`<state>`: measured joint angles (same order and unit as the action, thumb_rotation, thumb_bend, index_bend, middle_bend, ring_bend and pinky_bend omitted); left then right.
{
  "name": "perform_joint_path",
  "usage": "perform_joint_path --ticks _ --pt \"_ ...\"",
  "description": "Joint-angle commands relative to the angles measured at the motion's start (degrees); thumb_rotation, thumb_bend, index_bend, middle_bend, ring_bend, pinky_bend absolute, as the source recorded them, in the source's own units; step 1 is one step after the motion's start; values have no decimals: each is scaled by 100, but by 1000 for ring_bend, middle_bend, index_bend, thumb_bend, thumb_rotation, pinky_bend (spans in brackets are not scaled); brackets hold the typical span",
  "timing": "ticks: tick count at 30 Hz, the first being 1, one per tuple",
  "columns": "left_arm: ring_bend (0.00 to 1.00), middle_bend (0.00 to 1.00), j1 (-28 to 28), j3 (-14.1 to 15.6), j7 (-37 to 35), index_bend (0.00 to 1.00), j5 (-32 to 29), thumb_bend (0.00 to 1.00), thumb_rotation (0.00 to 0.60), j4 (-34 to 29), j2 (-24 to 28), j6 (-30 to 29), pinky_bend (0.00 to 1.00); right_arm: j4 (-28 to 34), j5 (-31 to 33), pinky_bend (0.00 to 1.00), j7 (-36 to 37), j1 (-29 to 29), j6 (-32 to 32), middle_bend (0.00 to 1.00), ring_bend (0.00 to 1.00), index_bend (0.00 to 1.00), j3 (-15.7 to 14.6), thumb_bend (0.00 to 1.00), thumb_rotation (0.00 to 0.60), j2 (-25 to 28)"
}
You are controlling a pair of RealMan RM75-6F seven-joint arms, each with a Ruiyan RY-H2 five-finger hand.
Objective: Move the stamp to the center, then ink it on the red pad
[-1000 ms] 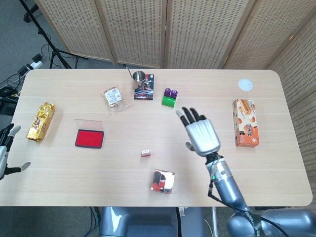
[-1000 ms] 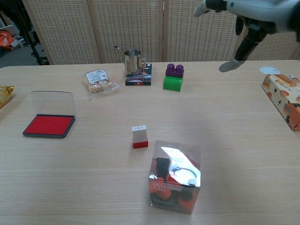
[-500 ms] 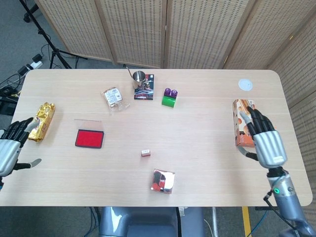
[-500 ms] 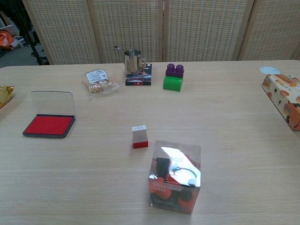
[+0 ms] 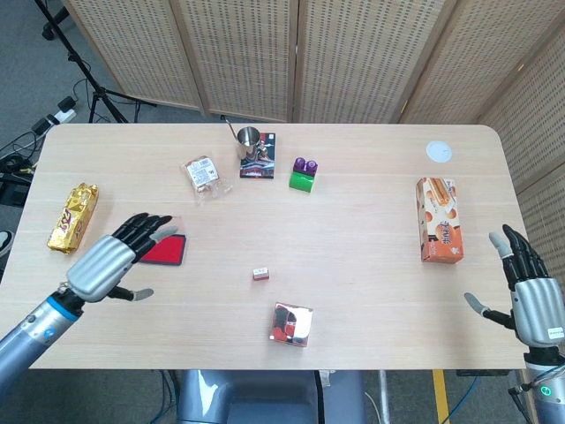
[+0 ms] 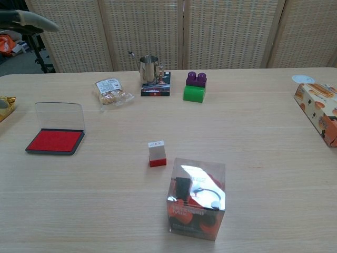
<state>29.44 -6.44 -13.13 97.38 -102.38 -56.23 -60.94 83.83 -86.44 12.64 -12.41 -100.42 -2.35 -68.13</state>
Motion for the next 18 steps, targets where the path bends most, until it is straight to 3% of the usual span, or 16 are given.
perform_joint_path --ticks 1,2,3,4,5,6,7,11,18 --pt "0 1 775 -536 1086 0 -1371 0 600 -538 -396 1031 0 4 20 148 101 14 104 0 0 5 63 0 600 56" --pt "3 25 887 -629 1449 0 -1678 0 600 -542 -528 1094 0 15 20 149 148 22 138 0 0 5 87 0 600 71" --pt "69 133 1031 -737 1865 0 -1995 0 600 -497 -710 1121 2 19 29 149 196 33 159 0 0 5 121 0 600 85" --pt "205 300 1178 -829 2291 0 -2387 0 600 -422 -935 1127 49 15 41 149 235 45 179 0 0 4 154 0 600 94" --pt "379 487 1342 -906 2809 0 -2901 0 600 -366 -1193 1076 151 8 44 149 280 60 209 0 0 2 187 0 600 102" --pt "496 585 1464 -947 3146 0 -3284 0 600 -348 -1362 1031 246 8 47 149 314 73 234 0 0 1 207 0 600 112" --pt "620 679 1588 -982 3446 0 -3643 0 600 -331 -1520 967 406 6 54 149 345 85 259 0 0 0 230 0 600 122" --pt "843 857 2115 -1057 4498 6 -4825 0 600 -226 -2164 571 794 -12 96 149 471 140 344 0 0 0 354 0 600 165" --pt "959 954 2677 -1018 5473 42 -5932 0 600 -272 -2699 57 918 -54 16 148 445 208 450 0 0 0 440 0 600 178"
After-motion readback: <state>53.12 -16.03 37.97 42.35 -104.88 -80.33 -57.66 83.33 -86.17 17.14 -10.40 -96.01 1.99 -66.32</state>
